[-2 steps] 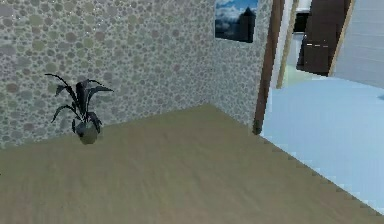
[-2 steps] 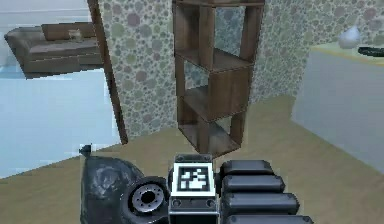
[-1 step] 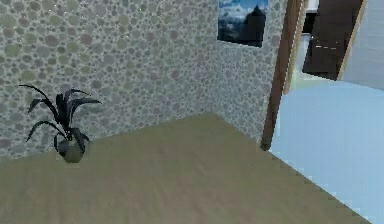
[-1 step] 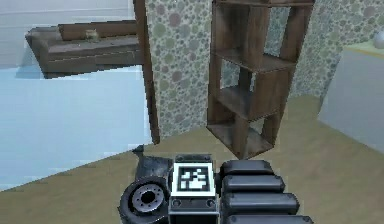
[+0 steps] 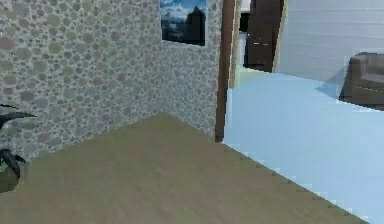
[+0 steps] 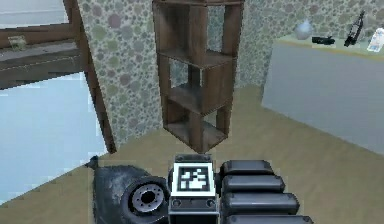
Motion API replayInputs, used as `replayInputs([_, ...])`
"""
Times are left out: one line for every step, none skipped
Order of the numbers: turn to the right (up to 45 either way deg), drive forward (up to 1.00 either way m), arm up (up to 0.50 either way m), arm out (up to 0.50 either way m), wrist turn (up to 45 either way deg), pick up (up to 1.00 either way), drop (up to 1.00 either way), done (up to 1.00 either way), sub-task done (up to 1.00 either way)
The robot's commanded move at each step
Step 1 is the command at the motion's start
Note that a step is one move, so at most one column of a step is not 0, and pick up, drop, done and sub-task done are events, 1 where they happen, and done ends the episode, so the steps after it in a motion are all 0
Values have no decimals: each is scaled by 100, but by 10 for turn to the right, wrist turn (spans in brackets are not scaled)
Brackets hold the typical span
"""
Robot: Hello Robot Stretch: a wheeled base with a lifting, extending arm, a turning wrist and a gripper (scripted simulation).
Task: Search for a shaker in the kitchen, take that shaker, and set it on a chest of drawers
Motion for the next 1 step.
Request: replayInputs([0,70,0,0,0,0,0,0,0])
